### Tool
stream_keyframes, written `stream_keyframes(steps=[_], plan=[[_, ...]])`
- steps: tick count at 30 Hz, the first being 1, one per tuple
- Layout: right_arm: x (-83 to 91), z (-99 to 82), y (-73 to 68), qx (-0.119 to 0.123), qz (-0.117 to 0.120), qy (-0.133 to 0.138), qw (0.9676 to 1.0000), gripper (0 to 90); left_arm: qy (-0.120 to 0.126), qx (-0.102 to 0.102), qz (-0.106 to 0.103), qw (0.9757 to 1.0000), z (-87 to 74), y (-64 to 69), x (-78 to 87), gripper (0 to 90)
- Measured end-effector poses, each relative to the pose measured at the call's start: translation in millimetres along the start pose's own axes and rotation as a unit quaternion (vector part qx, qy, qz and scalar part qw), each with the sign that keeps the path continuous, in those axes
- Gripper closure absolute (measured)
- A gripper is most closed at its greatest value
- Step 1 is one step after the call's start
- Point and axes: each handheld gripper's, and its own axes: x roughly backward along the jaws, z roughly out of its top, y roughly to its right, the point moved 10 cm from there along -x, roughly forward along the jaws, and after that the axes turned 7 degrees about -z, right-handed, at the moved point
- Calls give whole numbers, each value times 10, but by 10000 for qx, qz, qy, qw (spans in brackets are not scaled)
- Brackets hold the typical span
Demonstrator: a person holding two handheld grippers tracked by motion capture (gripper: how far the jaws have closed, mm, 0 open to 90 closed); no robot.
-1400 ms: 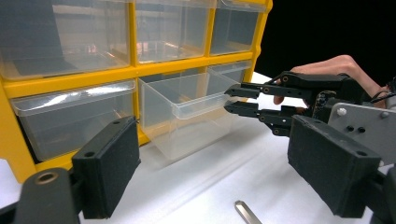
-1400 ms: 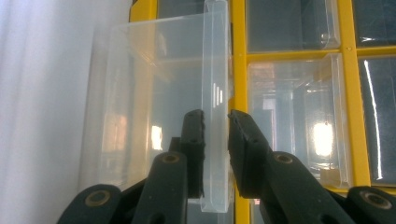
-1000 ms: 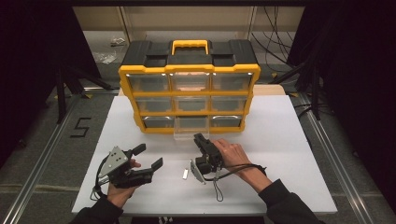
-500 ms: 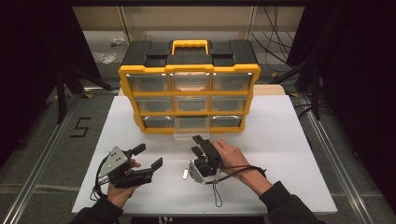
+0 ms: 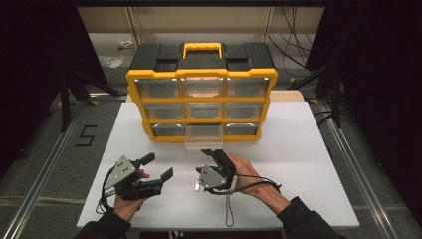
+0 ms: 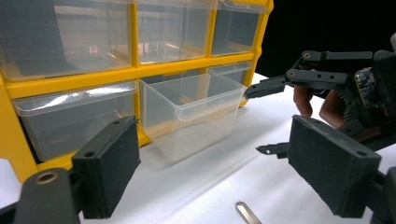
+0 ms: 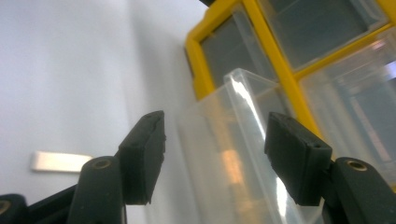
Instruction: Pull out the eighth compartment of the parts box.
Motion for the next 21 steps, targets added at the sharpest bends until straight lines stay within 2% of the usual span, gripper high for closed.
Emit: stream_keyframes(steps=[4,8,14,21], plan=[[20,44,-33,-437,329,11,9985,374,13,-4,-2,10000,5,3,3,161],[39,83,-63,-830,612,-16,9947,364,9,-2,-2,10000,4,1,2,161],[50,105,-97,-1127,816,-79,9902,361,7,-6,-1,10000,4,0,2,161],[51,110,-120,-1522,1051,-189,9826,360,-5,-1,-6,10000,0,1,-6,161]])
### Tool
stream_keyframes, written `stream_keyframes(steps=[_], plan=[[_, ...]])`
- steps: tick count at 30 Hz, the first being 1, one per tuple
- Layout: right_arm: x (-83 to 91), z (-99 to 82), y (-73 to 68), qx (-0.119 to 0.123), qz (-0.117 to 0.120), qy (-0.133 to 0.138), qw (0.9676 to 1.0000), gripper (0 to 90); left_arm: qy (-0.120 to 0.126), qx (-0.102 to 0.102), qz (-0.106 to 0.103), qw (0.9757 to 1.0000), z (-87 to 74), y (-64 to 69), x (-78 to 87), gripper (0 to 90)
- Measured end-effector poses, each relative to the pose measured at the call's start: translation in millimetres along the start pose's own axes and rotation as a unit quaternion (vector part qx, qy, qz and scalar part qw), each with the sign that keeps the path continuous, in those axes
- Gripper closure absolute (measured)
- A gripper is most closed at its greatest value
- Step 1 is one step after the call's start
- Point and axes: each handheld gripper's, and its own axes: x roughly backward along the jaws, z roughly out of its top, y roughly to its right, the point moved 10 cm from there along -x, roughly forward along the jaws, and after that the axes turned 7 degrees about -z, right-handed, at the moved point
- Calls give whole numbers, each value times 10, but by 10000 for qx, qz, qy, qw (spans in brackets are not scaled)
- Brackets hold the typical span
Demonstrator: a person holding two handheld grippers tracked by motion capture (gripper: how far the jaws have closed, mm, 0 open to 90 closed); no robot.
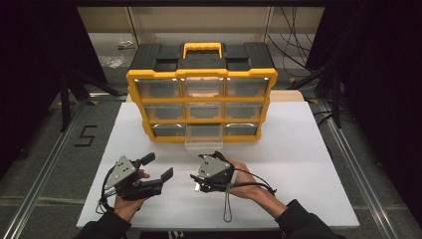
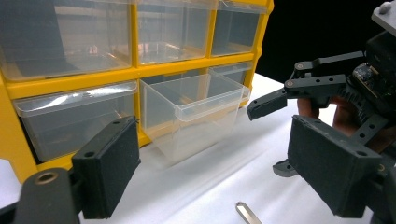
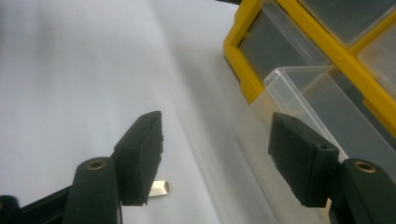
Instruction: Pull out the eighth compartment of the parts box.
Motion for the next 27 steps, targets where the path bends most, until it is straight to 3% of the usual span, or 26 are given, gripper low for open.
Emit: stream_keyframes(steps=[6,10,27], plan=[[-9,8,-35,-461,272,-84,9985,349,-13,6,-13,10000,-6,2,-5,161],[-15,12,-65,-778,478,-164,9957,347,-16,-4,-8,10000,-8,0,-10,161],[-52,-53,-150,-1030,716,-495,9909,342,-32,-17,-17,10000,-7,14,-25,161]])
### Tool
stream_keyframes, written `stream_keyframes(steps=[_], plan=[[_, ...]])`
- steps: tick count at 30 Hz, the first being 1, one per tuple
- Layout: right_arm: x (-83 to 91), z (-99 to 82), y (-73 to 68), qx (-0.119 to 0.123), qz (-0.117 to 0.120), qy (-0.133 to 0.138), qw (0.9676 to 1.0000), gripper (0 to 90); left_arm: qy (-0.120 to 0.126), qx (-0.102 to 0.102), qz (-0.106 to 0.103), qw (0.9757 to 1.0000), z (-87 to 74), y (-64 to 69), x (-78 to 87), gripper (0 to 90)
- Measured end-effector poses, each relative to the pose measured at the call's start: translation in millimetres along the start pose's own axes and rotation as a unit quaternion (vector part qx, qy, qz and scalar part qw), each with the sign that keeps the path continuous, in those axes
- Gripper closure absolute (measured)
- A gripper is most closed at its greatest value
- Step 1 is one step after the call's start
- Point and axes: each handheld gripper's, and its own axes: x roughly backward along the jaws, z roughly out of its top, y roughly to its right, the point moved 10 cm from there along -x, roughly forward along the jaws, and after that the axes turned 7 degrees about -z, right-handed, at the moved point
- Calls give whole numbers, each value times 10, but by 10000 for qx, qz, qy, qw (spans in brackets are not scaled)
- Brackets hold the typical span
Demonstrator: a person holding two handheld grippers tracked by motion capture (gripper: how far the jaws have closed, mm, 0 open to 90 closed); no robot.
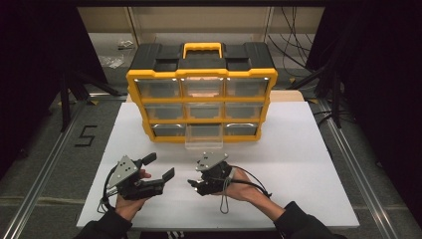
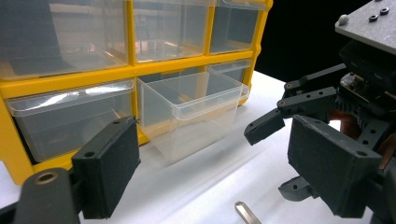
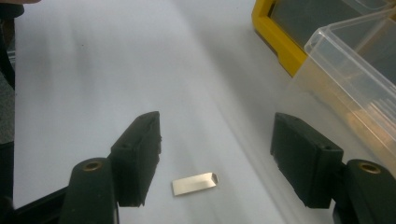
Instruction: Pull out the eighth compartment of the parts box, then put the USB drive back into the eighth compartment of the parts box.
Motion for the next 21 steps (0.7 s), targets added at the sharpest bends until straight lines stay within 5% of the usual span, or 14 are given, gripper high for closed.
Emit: stream_keyframes(steps=[21], plan=[[-130,-122,-73,-202,83,-474,9986,341,2,-5,-18,10000,0,7,3,161]])
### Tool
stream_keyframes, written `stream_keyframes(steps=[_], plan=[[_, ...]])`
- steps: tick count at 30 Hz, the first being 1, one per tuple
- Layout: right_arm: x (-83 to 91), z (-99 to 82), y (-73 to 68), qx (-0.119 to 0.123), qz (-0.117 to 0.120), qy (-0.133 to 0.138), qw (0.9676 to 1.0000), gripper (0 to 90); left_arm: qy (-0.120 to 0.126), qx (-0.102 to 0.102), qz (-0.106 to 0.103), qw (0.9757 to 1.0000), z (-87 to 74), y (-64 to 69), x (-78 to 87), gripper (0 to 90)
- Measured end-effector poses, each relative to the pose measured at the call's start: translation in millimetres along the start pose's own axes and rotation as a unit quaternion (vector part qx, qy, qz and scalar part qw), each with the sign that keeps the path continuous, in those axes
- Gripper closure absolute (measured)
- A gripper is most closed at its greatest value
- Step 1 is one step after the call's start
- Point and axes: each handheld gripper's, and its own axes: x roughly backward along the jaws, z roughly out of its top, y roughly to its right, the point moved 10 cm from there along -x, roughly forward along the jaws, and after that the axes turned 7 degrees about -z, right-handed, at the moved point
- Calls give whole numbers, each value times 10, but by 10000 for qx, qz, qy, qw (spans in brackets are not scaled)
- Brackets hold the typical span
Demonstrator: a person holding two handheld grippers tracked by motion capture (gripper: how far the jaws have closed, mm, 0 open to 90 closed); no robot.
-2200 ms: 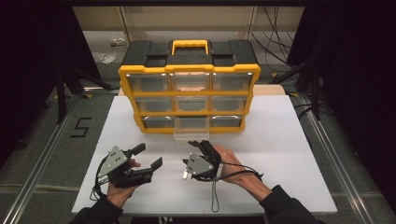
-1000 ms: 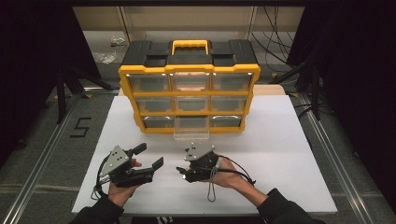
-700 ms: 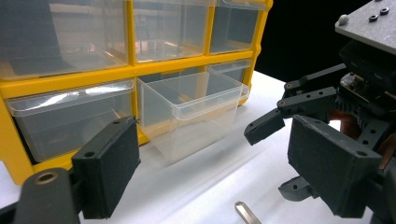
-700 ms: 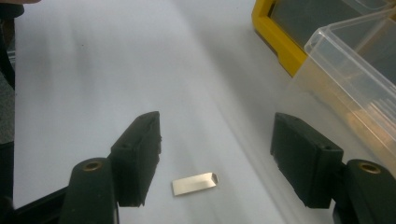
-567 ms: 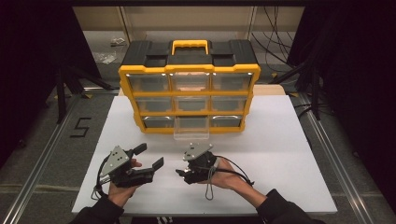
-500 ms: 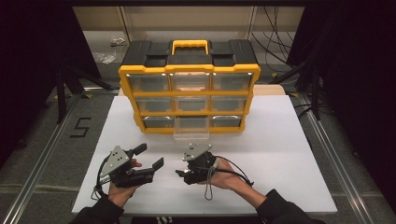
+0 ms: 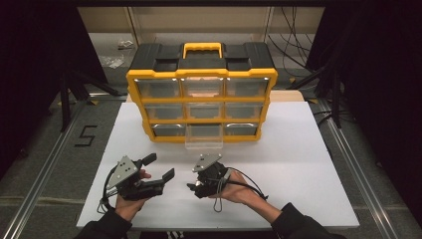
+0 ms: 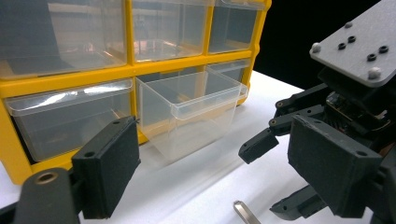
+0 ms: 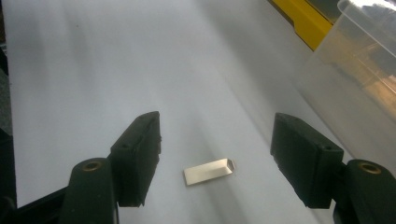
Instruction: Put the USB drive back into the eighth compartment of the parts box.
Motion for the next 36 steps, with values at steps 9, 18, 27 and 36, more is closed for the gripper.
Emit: stream_keyframes(steps=[9,18,27,36], plan=[[-93,-60,29,-139,-103,-249,9995,356,8,-18,-8,10000,1,2,13,161],[-204,-155,24,-178,-186,-552,9981,362,-7,-32,-17,10000,-4,8,11,161],[-315,-208,5,-176,-241,-746,9968,374,-12,-32,-21,10000,-7,9,10,161],[-371,-274,11,-134,-283,-908,9954,387,-9,-35,-22,10000,-5,9,11,161]])
